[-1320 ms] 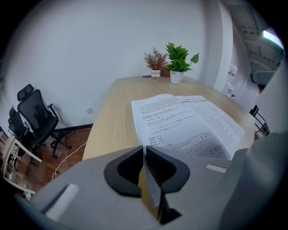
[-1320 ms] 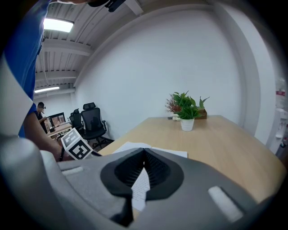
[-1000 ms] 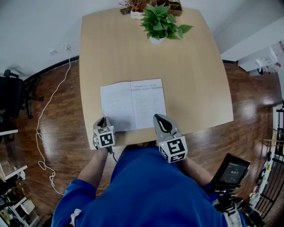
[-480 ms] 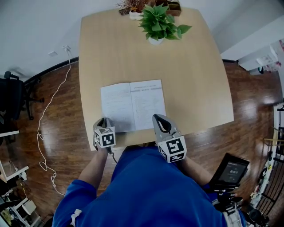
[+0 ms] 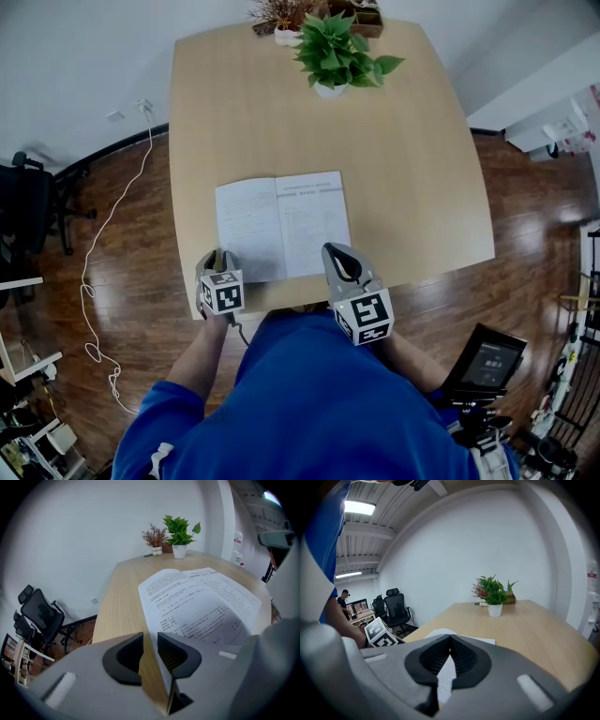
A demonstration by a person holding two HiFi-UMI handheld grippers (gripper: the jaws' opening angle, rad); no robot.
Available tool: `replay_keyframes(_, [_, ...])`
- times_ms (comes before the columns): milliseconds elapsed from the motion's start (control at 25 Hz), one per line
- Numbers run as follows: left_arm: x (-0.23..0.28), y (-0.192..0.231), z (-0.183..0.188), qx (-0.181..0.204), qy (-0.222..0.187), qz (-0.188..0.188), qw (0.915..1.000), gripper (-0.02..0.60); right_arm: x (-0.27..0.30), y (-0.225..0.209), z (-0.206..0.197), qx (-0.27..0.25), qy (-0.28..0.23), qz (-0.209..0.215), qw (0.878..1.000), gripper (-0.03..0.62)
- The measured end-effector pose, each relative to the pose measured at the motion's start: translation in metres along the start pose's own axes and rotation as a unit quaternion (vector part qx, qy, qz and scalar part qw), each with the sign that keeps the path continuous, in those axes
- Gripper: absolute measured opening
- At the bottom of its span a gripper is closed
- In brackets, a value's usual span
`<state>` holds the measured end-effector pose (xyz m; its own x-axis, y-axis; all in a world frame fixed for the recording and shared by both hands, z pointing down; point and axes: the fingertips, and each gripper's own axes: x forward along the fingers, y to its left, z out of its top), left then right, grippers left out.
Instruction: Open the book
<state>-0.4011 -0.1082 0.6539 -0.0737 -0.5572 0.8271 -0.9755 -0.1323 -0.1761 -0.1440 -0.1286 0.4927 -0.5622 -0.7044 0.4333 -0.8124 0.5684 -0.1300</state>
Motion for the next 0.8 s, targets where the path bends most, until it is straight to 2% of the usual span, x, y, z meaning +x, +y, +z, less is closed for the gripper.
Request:
replay_keyframes(280, [-0.005,0.008,0.004,-0.008,-0.019,0.010,0.9997,0.107,0.000,0.001,0.000,-0.001,-0.004,0.003,1.000,0.003])
replay_keyframes(400, [-0.012,0.009,0.010,-0.009,-0.040,0.010,0.9991,0.106,0.000,0.000,0.000,-0.001,-0.005,0.003,1.000,0.003])
replay_keyframes(600, [-0.027,0.004,0.025,0.000,-0.091,0.008,0.9958,0.025,-0.002,-0.001,-0.002,-0.002,-0.003,0.003,1.000,0.003])
replay_keyframes(800, [-0.037,-0.012,0.043,-0.003,-0.136,-0.017,0.9906,0.008,-0.004,-0.002,-0.007,-0.002,0.005,0.000,1.000,0.003])
